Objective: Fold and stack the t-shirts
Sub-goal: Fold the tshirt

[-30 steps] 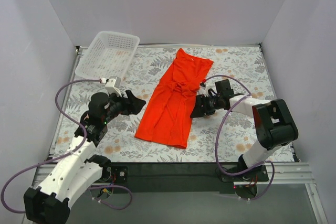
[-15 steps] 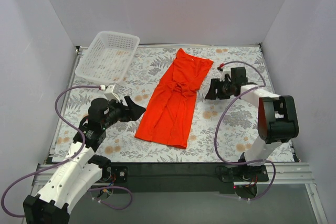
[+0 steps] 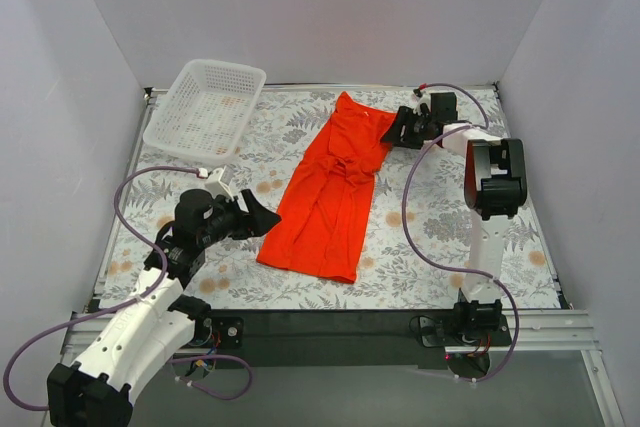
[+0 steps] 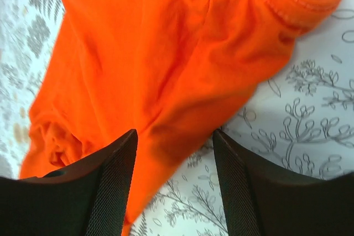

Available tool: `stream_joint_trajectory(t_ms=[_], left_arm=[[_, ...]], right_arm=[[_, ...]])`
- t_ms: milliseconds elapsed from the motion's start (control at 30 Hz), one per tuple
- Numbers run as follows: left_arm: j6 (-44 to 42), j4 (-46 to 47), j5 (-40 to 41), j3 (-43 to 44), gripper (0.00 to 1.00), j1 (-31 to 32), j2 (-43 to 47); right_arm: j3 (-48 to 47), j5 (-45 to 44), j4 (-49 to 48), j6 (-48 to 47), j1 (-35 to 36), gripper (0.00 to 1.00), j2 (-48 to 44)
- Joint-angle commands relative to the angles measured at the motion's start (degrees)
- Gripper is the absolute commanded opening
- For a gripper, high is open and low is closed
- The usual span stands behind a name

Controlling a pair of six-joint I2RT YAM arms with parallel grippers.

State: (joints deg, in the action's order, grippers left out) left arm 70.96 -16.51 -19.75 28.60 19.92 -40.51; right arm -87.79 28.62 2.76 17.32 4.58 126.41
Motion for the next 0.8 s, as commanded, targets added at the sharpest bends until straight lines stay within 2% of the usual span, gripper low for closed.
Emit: stream_joint_trajectory(t_ms=[0,67,167,200,267,300,367,500,567,667,767], left_arm=[[0.67,-0.27,-1.17,0.14,0.64,-0.41,0.0],[0.67,-0.45,-1.17,0.14,0.64,-0.41,-0.53],[0.76,-0.36,-1.26,0.14,0.64,-0.32,-1.06],[0.76,-0.36,-1.35,0.23,0.64,-0.32,-1.32],[0.76,-0.36,-1.26,0.23,0.64,-0.32,-1.5],[0.76,-0.28,-1.26,0.14,0.64,-0.32,-1.76],[0.41,-0.27,-1.43,0.4,0.64,-0.41,-2.11],[-0.12,0.16,-1.61,0.4,0.64,-0.32,-3.52],[-0.38,0.86,-2.22,0.32,0.64,-0.32,-5.01],[-0.82,2.09,-3.28,0.32,0.64,-0.32,-7.29],[-1.69,2.71,-4.42,0.49,0.64,-0.32,-10.01]], right_arm=[[-3.08,0.91,1.01,5.88,-0.45,0.54,4.8],[-4.31,0.91,0.75,7.02,-0.36,0.51,6.21],[-5.72,-0.05,0.84,7.55,-0.62,0.37,7.45],[-5.99,-1.01,0.75,7.73,-0.71,0.29,7.71],[-6.78,-1.64,0.57,8.08,-1.24,0.24,8.32],[-8.09,-2.42,0.57,7.99,-1.5,0.18,8.76],[-9.76,-2.69,0.31,8.08,-2.2,0.16,10.08],[-18.53,-2.78,0.75,6.68,-3.52,0.05,14.03],[-22.58,-2.35,1.8,5.8,-3.96,0.03,17.19],[-30.58,-1.29,4.26,3.35,-3.96,0.09,21.41],[-33.85,2.92,4.35,1.85,-5.9,0.39,22.65]])
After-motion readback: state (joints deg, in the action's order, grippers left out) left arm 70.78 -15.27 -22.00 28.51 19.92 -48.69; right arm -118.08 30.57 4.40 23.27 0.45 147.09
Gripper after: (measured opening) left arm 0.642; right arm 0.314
